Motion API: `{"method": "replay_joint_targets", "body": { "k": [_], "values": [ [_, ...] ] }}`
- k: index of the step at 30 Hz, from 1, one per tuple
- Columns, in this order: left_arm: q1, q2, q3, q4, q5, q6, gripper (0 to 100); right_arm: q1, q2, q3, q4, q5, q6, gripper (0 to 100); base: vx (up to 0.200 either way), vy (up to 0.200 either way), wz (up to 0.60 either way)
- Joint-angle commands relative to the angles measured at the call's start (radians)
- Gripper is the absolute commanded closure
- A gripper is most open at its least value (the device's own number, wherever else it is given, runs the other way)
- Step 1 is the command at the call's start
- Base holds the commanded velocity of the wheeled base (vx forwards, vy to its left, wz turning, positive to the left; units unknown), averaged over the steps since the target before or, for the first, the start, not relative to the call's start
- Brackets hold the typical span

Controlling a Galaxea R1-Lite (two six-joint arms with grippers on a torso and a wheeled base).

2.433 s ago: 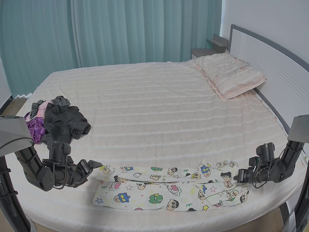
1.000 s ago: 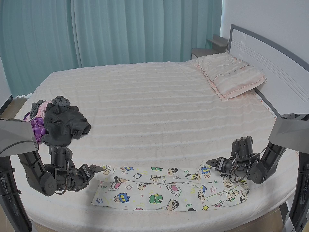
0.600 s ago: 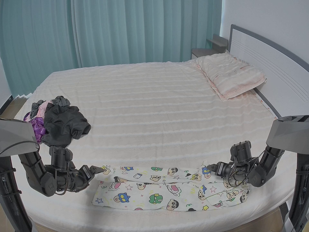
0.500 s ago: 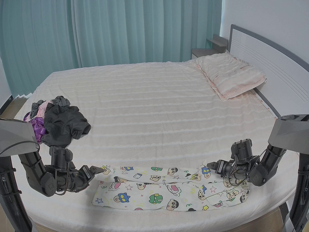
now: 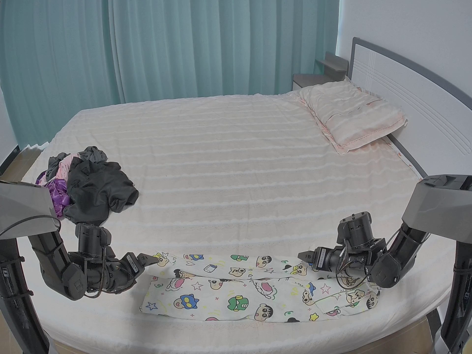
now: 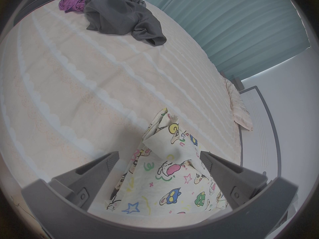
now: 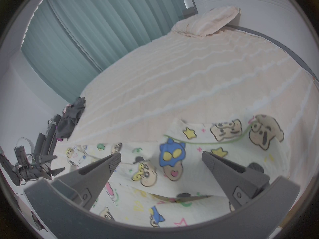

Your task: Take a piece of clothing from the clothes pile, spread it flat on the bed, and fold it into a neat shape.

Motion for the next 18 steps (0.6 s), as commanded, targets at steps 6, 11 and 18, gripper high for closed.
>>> {"method": "replay_joint_targets", "body": {
  "k": [6, 11, 18],
  "values": [
    [0.0, 0.002, 0.0, -0.001, 0.002, 0.001, 0, 0.008, 0.048, -0.003, -0.015, 0.001, 0.005, 0, 0.0, 0.0, 0.0],
    [-0.011, 0.002, -0.001, -0.001, 0.003, 0.003, 0, -0.006, -0.087, 0.045, -0.038, 0.002, 0.065, 0, 0.0, 0.0, 0.0],
    [-0.017, 0.002, -0.001, -0.001, 0.009, -0.003, 0, -0.032, -0.218, 0.159, -0.042, 0.004, 0.12, 0, 0.0, 0.0, 0.0]
  ]
}}
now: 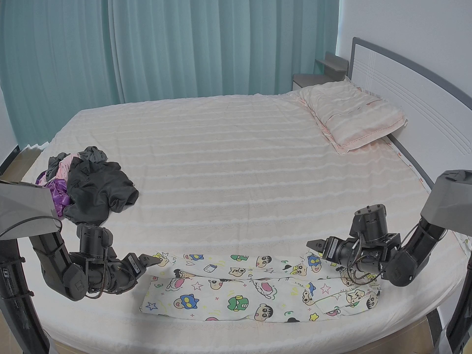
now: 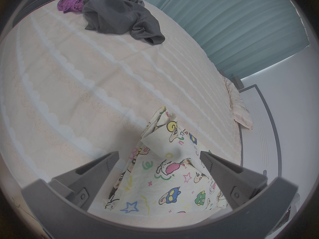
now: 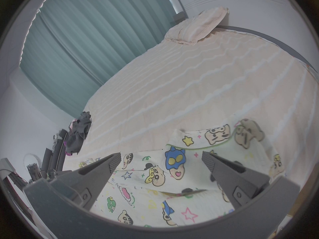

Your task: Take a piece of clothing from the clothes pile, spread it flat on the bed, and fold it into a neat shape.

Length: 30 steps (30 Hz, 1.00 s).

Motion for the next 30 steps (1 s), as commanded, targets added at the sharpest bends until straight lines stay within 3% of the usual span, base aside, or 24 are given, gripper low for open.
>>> {"method": "replay_joint_targets", "body": {
  "k": [1, 8, 20, 30],
  "values": [
    [-0.006, 0.002, -0.001, 0.0, 0.004, -0.006, 0, -0.016, -0.11, 0.088, -0.007, -0.001, 0.023, 0, 0.0, 0.0, 0.0],
    [-0.019, -0.005, 0.0, -0.005, 0.012, -0.04, 0, -0.026, -0.104, 0.225, -0.241, 0.014, 0.093, 0, -0.143, 0.0, 0.0],
    [-0.025, -0.008, -0.019, -0.007, 0.017, -0.099, 0, -0.016, -0.044, 0.234, -0.3, 0.016, 0.117, 0, -0.017, 0.0, 0.0],
    [-0.023, -0.003, -0.024, -0.007, 0.018, -0.099, 0, -0.015, -0.047, 0.245, -0.313, 0.014, 0.12, 0, 0.0, 0.2, 0.0]
  ]
}}
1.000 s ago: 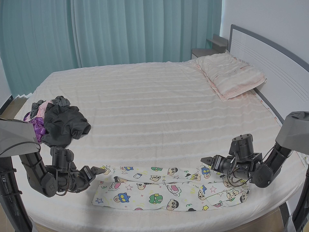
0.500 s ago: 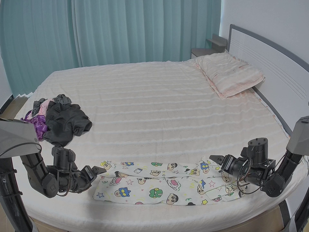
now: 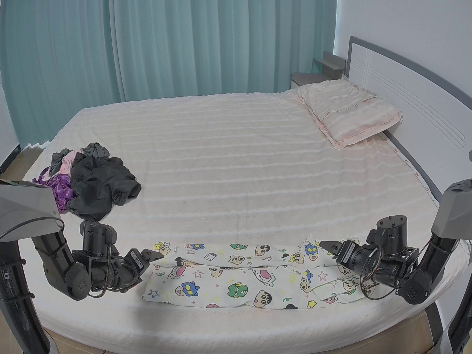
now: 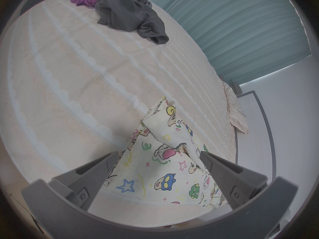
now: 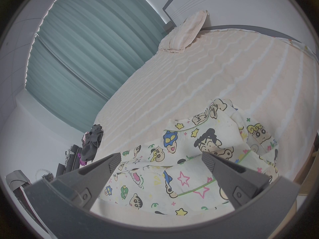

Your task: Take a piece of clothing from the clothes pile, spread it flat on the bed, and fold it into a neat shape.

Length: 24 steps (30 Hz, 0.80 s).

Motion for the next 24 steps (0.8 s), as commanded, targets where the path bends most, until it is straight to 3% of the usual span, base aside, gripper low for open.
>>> {"method": "replay_joint_targets", "body": {
  "k": [1, 6, 15, 16, 24],
  "values": [
    [0.003, 0.003, -0.004, 0.0, 0.0, -0.001, 0, 0.002, 0.003, 0.002, -0.001, 0.0, 0.0, 0, 0.0, 0.2, 0.0],
    [0.003, 0.0, -0.009, -0.001, 0.001, 0.002, 0, 0.004, 0.001, 0.002, -0.006, 0.0, 0.0, 0, 0.0, 0.2, 0.0],
    [-0.05, -0.003, -0.055, -0.036, 0.023, 0.044, 0, 0.015, 0.003, 0.013, -0.033, 0.001, 0.0, 0, 0.0, 0.0, 0.0],
    [-0.087, 0.007, -0.127, -0.019, 0.026, 0.149, 0, 0.024, 0.003, 0.018, -0.046, 0.001, 0.0, 0, 0.0, 0.0, 0.0],
    [-0.135, 0.074, -0.392, 0.208, 0.026, 0.32, 0, 0.024, 0.004, 0.019, -0.047, 0.001, 0.001, 0, 0.0, 0.0, 0.0]
  ]
}}
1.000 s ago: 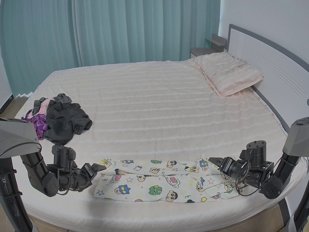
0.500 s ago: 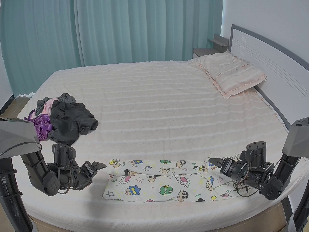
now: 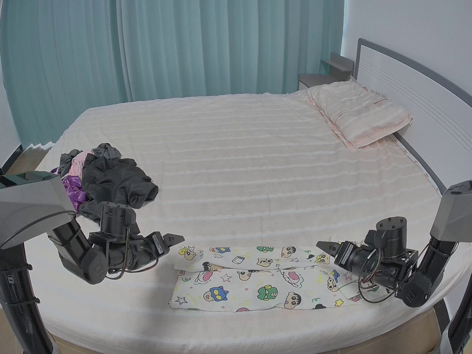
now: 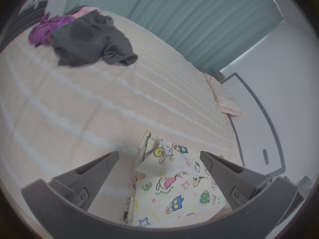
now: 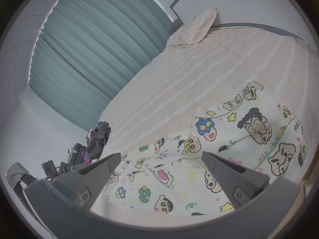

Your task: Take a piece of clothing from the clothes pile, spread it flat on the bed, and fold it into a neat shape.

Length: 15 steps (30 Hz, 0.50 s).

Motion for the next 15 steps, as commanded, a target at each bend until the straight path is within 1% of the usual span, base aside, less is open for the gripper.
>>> {"method": "replay_joint_targets", "body": {
  "k": [1, 2, 4, 6, 8, 15],
  "values": [
    [-0.056, 0.058, -0.197, 0.125, 0.0, 0.094, 0, 0.004, 0.004, 0.003, -0.003, 0.0, 0.001, 0, 0.0, 0.0, 0.0],
    [-0.062, 0.063, -0.21, 0.128, 0.001, 0.099, 0, 0.004, 0.004, 0.003, -0.003, 0.0, 0.001, 0, 0.0, 0.0, 0.0],
    [-0.068, 0.086, -0.231, 0.128, 0.001, 0.137, 0, 0.004, 0.005, 0.005, -0.003, 0.002, 0.001, 0, 0.0, 0.0, 0.0],
    [-0.071, 0.113, -0.243, 0.128, 0.0, 0.196, 0, 0.004, 0.005, 0.005, -0.003, 0.002, 0.001, 0, 0.0, 0.0, 0.0],
    [-0.076, 0.139, -0.243, 0.128, 0.0, 0.222, 0, 0.004, 0.005, 0.005, -0.003, 0.002, 0.001, 0, 0.0, 0.0, 0.0],
    [-0.097, 0.167, -0.248, 0.124, 0.0, 0.228, 0, 0.006, 0.007, 0.008, -0.005, 0.002, 0.001, 0, 0.0, 0.0, 0.0]
  ]
}}
